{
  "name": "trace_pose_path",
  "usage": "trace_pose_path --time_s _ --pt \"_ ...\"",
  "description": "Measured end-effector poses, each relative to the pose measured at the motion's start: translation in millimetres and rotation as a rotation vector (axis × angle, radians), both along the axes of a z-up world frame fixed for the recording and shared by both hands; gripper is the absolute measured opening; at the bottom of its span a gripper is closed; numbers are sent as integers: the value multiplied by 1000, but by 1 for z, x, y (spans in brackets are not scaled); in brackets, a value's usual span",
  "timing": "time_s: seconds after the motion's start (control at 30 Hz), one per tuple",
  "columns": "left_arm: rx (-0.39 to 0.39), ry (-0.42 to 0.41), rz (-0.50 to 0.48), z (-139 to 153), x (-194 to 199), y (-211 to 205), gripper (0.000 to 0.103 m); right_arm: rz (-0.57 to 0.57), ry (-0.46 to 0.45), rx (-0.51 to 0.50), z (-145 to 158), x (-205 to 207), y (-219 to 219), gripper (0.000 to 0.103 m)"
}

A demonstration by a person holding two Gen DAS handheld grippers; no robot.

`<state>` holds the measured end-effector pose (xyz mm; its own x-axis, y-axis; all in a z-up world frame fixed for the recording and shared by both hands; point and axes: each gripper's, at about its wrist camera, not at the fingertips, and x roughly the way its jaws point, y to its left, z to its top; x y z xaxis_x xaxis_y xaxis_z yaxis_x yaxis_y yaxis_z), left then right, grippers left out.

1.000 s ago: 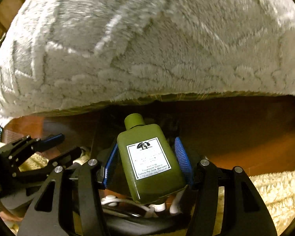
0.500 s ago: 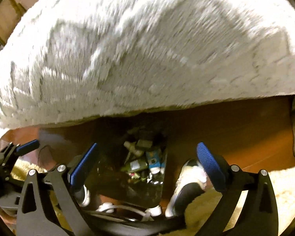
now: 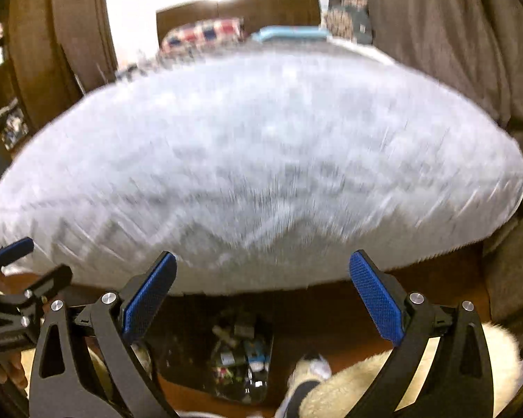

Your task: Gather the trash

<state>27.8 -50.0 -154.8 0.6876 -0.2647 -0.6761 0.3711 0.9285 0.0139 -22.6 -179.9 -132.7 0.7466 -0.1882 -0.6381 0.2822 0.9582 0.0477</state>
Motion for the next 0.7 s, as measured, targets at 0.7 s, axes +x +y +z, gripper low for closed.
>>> trace_pose_path --time_s 0.7 --pt "-72 -536 155 135 -86 34 95 -180 -483 -241 129 -102 7 100"
